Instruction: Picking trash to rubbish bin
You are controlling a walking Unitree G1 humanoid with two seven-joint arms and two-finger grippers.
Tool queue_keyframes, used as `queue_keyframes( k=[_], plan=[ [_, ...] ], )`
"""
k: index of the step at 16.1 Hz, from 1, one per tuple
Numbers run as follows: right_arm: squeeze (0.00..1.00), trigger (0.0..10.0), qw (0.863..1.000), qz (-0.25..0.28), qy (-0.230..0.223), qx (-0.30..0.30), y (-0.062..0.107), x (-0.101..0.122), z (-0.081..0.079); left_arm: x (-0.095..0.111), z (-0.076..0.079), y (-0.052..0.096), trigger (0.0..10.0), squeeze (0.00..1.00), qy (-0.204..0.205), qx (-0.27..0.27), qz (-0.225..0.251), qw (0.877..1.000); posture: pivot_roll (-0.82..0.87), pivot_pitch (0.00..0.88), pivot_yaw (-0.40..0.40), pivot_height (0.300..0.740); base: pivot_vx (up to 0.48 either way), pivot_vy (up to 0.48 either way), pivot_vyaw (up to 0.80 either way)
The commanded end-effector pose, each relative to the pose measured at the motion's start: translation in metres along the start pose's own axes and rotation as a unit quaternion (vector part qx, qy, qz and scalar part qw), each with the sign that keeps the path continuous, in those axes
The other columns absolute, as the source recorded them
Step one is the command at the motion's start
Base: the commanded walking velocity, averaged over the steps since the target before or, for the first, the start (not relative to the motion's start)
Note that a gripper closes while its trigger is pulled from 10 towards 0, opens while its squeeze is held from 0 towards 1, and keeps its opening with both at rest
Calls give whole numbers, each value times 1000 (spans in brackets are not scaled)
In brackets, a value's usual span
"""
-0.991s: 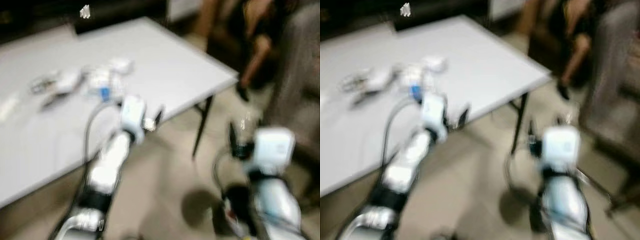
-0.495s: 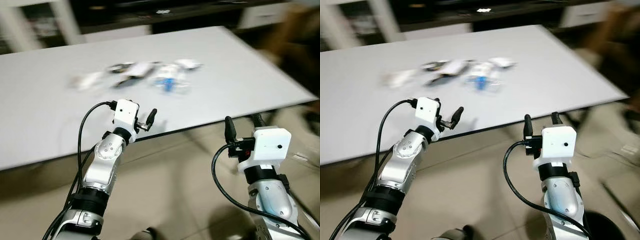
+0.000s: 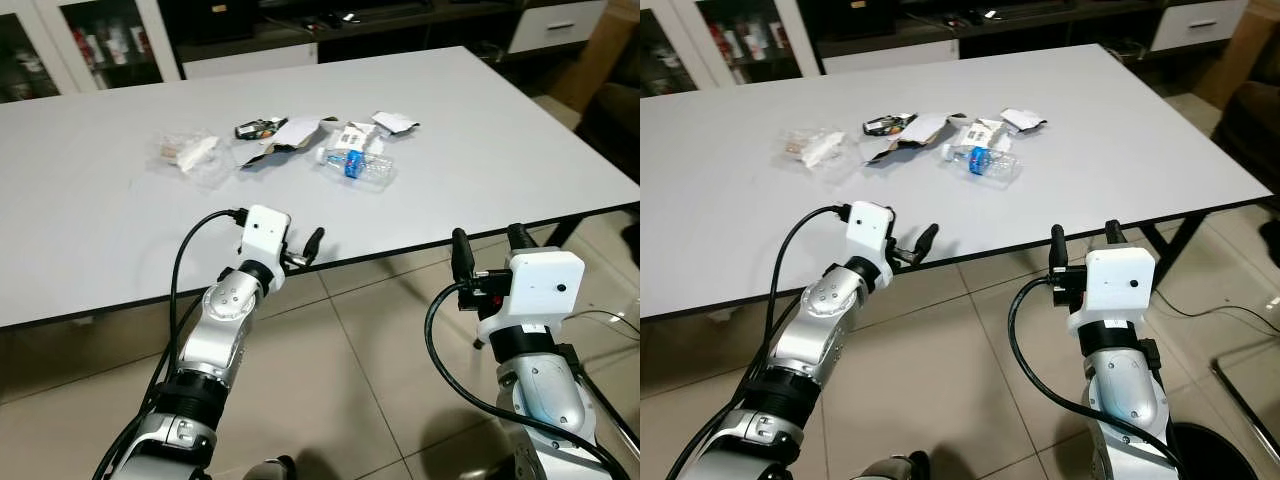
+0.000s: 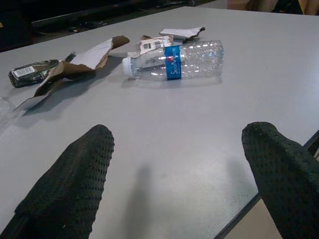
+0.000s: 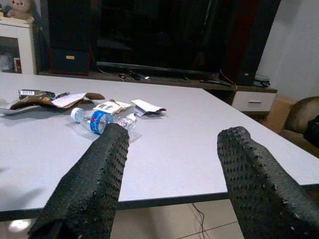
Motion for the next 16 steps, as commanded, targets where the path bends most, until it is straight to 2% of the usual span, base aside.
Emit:
queue_keyframes(
  k=[1, 7, 14, 16],
  plan=[
    [0, 10000, 1000, -4, -6, -2, 0, -1, -1, -1, -4, -1, 10000, 0, -3, 1, -9, 1000, 59, 98, 31, 740, 0, 326, 0],
    [0, 10000, 1000, 2, -7, -1, -2, 2, -6, -3, 0, -4, 10000, 0, -1, -4, -15, 1000, 58, 99, 33, 740, 0, 432, 0],
    [0, 10000, 1000, 5, -5, -20, -4, 4, -3, -3, 5, -8, 10000, 0, -2, -17, -18, 1000, 42, 88, 36, 740, 0, 480, 0],
    [0, 10000, 1000, 7, -5, -23, -4, 4, -2, -2, 9, -8, 10000, 0, -9, -32, -12, 999, 43, 86, 36, 740, 0, 0, 0]
  ],
)
Point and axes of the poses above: a point about 5 cm out from each wrist's last joint towards the gripper, its own y axis pointing back from the gripper into the wrist, its own x axis along the axis of the wrist's last joint, z = x × y, the point moved 3 cm from there along -y, pointing out of the wrist towards the gripper, and after that the axes turned 4 degrees about y, right-handed, at the moved point
